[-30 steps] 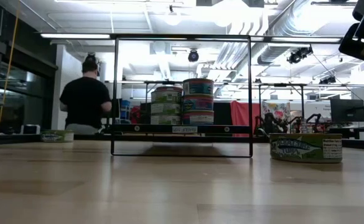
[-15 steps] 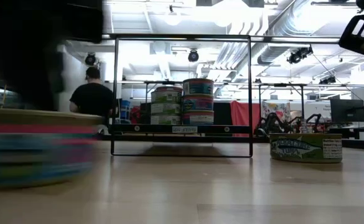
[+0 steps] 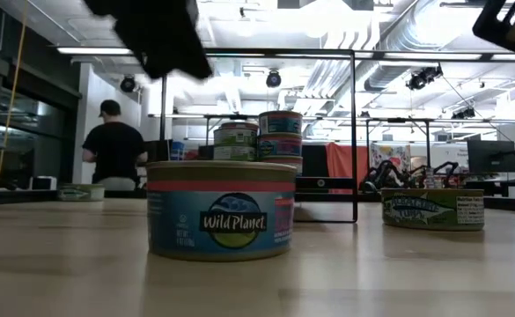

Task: Stack canned seafood by type on shelf
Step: Move the pink and blue tuna can to the bottom middle of the table, then stack the pink and blue tuna cans on top of the pink and blue tuna can

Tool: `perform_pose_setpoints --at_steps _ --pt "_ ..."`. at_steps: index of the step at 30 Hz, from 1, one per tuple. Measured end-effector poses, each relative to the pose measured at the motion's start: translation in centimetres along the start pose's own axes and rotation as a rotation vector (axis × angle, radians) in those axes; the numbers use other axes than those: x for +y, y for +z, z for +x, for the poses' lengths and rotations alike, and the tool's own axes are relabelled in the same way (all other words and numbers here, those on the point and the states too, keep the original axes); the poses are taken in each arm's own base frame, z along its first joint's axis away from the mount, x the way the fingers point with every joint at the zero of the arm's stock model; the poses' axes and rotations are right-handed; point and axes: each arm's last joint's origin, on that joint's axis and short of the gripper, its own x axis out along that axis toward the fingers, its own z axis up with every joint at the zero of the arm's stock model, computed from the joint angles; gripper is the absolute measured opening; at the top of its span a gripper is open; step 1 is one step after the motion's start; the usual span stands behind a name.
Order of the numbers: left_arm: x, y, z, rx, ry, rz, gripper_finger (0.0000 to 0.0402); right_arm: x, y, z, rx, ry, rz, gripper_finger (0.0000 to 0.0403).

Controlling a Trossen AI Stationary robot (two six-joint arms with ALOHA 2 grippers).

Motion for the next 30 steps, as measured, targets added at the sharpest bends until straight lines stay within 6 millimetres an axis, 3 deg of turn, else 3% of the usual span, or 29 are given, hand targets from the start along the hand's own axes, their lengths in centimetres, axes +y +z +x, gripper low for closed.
perform_pose_setpoints --at_steps 5,10,14,20,30 --pt "0.5 -1.4 -3.3 -0.133 0.016 0.011 0.0000 0.0 -1.2 3.8 0.014 -0.037 -0.018 0.0000" --pt "2.2 -5.2 -2.0 -0.234 -0.080 -0.115 0.0000 0.8 -0.9 8.9 0.112 -0.107 -0.134 0.0000" --pt "2.6 -6.0 -0.8 -0.328 -0.092 -0.110 0.0000 0.1 -0.1 11.7 0.249 -0.243 -0.177 0.0000" --pt "2.6 -7.3 0.8 -0.267 -0.045 -0.038 0.0000 -1.0 1.3 12.6 0.330 -0.361 -0.179 0.0000" --pt "2.6 -7.8 1.4 -0.251 -0.007 0.000 0.0000 -2.7 2.7 13.0 0.348 -0.406 -0.235 0.0000"
